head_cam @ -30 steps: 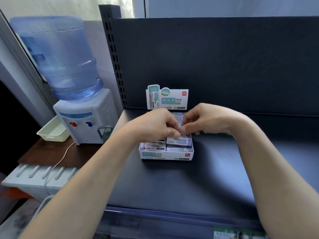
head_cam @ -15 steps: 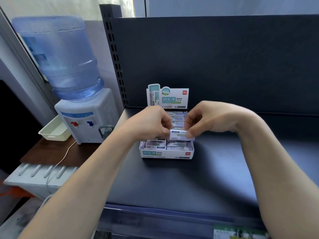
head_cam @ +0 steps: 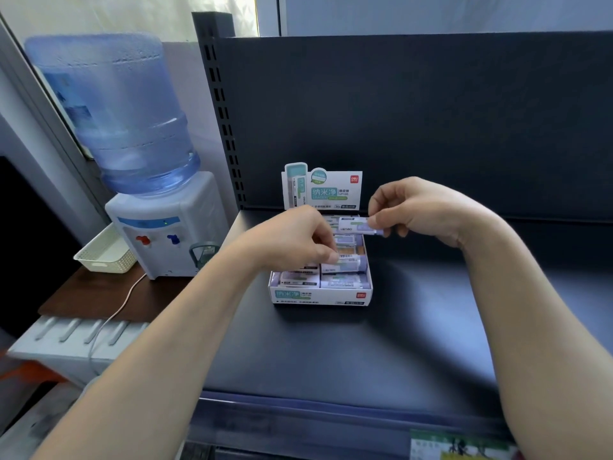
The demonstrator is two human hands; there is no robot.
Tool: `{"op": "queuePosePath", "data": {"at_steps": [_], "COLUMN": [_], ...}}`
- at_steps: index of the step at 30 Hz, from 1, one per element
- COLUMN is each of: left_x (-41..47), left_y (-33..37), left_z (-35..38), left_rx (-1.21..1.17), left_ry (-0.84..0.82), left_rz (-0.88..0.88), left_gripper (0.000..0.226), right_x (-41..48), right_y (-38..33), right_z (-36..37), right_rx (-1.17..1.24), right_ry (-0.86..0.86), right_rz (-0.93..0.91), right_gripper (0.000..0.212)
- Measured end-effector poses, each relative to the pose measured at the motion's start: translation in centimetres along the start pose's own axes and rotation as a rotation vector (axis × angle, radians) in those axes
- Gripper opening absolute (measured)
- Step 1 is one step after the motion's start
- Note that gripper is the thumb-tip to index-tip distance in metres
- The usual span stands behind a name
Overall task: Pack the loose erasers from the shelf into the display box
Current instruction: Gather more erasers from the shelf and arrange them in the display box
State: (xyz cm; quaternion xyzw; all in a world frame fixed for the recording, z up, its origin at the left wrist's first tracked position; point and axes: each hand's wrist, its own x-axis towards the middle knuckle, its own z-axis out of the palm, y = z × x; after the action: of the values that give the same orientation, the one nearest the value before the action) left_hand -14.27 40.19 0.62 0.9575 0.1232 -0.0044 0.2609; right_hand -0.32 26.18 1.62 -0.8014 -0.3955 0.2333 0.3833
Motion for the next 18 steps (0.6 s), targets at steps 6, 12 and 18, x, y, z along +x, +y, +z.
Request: {"op": "queuePosePath", "data": {"at_steps": [6,12,18], "left_x": [0.30,0.46,0.15], "left_y": [0.29,0.33,0.07], "left_z": [0.21,0.50,0.89], "left_rx": [0.034,0.074,0.020], "left_ry": [-0.001,0.114,0.103], "left_rz": [-0.029,-0.011,0.004], "left_gripper": [0.010,0.006,0.010], "right_x": [0.03,0.04,0.02], "right_y": [-0.14,-0.15,-0.02], "right_z": [0.16,0.18,0.17], "right_rx": [0.004,0.010,0.013], "right_ry": [0.003,0.000,-0.004], "right_rz": [0.003,-0.001,-0.004], "right_gripper": [0.017,0.016,0.016]}}
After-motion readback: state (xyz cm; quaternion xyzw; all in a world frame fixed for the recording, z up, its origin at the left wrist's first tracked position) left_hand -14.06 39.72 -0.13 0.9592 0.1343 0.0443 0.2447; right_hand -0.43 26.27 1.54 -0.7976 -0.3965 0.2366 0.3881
